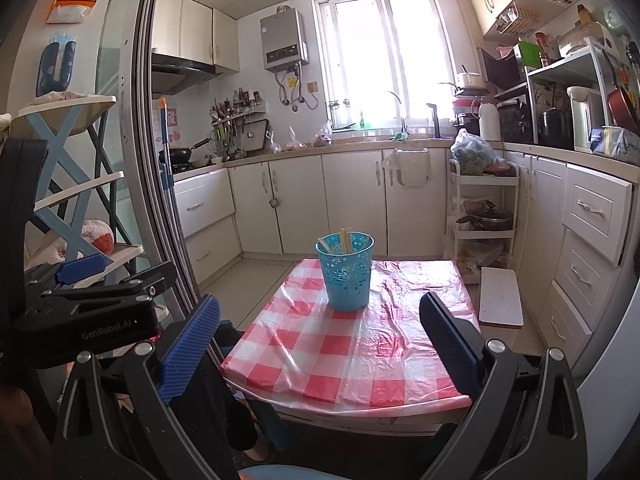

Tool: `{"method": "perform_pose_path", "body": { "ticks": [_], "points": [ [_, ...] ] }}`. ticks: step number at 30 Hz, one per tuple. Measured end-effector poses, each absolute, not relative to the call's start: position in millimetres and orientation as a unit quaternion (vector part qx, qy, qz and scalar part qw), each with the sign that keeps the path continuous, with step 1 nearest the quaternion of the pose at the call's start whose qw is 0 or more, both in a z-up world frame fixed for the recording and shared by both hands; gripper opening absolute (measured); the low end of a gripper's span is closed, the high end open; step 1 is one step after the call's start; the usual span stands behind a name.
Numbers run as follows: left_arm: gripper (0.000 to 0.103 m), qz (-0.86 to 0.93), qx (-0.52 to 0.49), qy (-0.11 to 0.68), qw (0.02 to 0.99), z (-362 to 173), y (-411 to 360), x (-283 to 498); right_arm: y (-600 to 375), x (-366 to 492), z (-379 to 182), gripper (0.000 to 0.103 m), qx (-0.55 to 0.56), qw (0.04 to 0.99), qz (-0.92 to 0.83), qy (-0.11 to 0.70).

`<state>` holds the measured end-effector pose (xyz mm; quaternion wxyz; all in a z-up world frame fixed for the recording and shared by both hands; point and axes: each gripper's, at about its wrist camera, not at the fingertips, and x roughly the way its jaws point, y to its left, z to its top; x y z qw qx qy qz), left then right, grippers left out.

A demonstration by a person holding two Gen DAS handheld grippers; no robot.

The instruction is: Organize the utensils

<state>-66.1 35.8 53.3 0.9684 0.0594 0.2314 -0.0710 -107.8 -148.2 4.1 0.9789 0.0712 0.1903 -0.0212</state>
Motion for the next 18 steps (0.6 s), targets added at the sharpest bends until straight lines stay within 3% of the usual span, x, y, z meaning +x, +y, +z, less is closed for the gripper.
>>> {"method": "perform_pose_path", "body": {
  "ticks": [18],
  "points": [
    [0.095, -0.072, 0.059, 0.23, 0.969, 53.4, 35.5, -67.5, -148.0, -109.2, 3.2, 0.096, 0.069, 0.979, -0.022, 0.19]
  ]
}}
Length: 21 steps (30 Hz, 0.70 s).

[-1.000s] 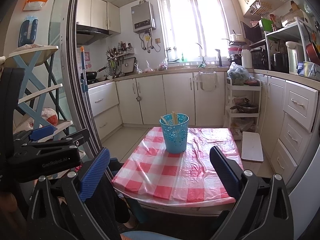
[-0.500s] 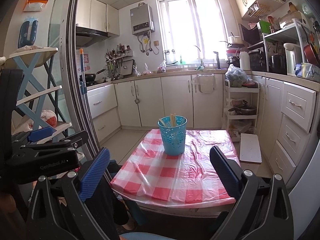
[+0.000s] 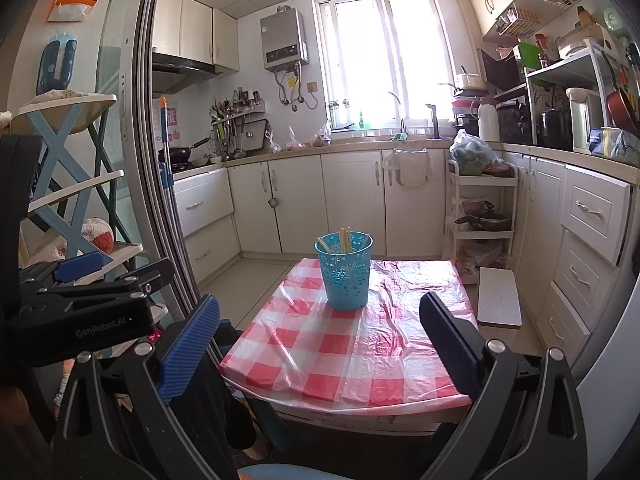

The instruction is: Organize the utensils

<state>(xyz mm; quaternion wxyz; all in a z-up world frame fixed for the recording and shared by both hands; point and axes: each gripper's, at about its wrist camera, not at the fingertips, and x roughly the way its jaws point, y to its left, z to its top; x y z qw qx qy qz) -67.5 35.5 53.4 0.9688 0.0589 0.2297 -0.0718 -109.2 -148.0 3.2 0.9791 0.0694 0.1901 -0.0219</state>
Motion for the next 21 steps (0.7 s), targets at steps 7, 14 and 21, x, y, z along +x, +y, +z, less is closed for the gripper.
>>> {"method": "perform_pose_path", "body": {
  "ticks": [7, 14, 21],
  "points": [
    [0.095, -0.072, 0.058, 0.23, 0.969, 53, 36, -68, -148, -109, 3, 0.096, 0.069, 0.979, -0.022, 0.191],
    [0.095, -0.076, 0.059, 0.235, 0.967, 52, 32, -67, -150, -108, 0, 0.096, 0.07, 0.978, -0.025, 0.196],
    [0.095, -0.089, 0.055, 0.251, 0.962, 45, 29, -57, -150, -103, -5, 0.096, 0.073, 0.975, -0.028, 0.206]
  ]
}}
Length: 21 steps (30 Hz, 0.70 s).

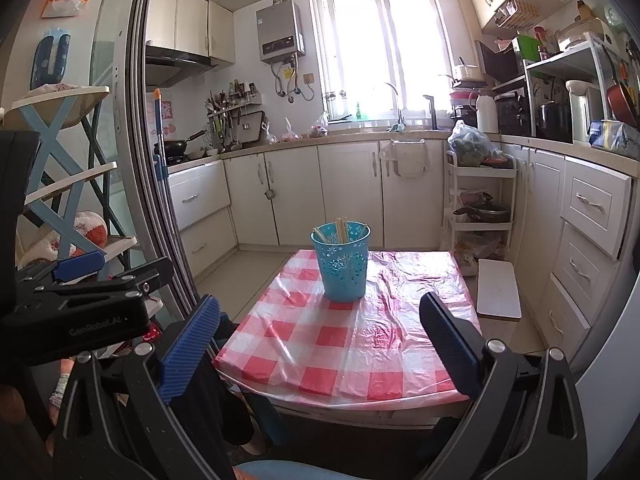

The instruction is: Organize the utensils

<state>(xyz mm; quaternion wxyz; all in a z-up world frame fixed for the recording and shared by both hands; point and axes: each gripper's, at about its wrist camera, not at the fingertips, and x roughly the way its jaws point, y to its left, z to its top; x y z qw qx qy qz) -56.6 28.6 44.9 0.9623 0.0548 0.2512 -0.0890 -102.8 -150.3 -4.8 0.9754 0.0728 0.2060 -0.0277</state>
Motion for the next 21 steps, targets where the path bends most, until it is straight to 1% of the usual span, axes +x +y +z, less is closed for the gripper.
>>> {"method": "perform_pose_path", "body": {
  "ticks": [15, 21],
  "points": [
    [0.095, -0.073, 0.065, 0.25, 0.963, 30, 29, -43, -156, -92, -16, 0.096, 0.079, 0.971, -0.035, 0.224],
    [0.095, -0.07, 0.068, 0.279, 0.955, 16, 27, -23, -164, -77, -29, 0.096, 0.077, 0.965, -0.043, 0.246]
  ]
}}
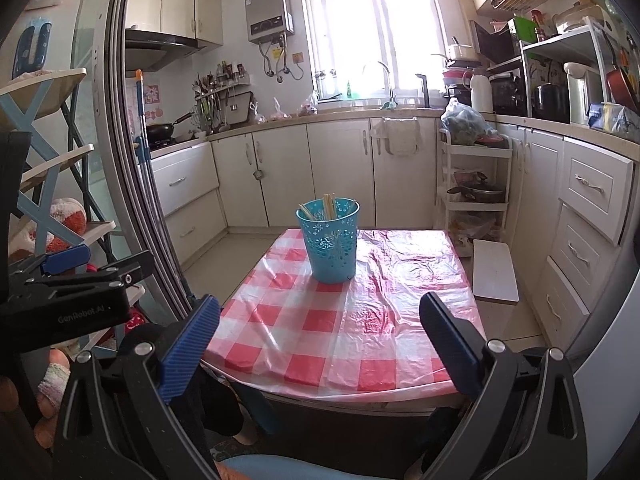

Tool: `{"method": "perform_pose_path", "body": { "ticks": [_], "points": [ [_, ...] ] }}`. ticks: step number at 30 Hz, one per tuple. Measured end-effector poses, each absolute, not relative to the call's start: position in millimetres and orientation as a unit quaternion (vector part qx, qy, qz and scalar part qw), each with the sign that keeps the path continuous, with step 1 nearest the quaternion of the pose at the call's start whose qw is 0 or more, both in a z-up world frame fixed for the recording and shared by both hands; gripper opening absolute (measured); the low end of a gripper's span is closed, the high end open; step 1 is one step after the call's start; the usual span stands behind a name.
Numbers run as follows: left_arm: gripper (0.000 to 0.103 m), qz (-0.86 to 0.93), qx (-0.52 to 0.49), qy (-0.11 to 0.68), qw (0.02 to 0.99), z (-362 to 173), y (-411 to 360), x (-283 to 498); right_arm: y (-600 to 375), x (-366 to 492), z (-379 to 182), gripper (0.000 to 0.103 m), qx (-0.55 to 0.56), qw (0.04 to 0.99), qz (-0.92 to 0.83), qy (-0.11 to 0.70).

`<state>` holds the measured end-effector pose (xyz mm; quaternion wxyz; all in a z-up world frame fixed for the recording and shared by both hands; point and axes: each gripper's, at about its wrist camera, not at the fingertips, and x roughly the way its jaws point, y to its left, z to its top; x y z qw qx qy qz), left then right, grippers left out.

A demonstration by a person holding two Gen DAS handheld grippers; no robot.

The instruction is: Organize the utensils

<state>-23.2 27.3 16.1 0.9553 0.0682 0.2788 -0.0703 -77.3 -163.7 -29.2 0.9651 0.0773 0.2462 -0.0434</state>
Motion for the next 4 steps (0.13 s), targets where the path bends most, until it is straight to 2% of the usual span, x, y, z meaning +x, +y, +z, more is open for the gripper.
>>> {"method": "perform_pose_path", "body": {
  "ticks": [4],
  "points": [
    [0.095, -0.067, 0.068, 0.298, 0.95, 5, 27, -7, -174, -58, -42, 0.096, 0.074, 0.959, -0.055, 0.268]
  ]
}}
